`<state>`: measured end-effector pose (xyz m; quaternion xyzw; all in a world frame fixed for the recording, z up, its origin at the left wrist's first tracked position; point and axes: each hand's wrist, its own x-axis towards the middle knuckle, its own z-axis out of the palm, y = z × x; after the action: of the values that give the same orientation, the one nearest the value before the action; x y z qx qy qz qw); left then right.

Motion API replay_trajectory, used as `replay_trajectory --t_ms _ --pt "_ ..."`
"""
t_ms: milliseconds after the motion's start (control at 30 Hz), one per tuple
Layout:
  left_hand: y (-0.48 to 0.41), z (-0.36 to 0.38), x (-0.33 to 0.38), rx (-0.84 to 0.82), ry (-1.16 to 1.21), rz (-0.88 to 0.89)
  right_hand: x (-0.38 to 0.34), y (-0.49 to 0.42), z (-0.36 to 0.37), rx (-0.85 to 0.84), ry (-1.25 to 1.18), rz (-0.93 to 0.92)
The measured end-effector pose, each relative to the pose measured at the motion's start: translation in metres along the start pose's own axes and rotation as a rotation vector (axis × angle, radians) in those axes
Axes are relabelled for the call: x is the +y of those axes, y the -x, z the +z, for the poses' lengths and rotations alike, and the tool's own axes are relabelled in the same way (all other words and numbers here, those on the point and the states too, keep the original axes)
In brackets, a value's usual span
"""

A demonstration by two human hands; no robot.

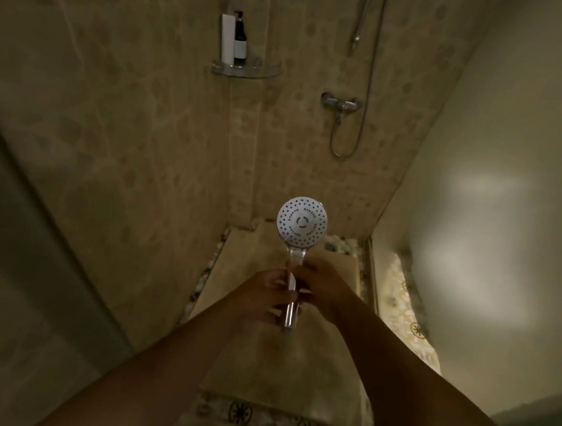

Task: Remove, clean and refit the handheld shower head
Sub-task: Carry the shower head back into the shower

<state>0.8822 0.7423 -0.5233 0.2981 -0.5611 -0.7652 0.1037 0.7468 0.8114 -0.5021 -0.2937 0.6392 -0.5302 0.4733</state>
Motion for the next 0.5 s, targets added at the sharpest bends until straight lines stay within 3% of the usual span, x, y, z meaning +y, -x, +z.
replay_trajectory --t_ms 500 --pt "-0.218 -0.013 0.100 -0.062 -0.107 0.030 -0.069 -0.189 -0.109 0.085 -0.051 -0.067"
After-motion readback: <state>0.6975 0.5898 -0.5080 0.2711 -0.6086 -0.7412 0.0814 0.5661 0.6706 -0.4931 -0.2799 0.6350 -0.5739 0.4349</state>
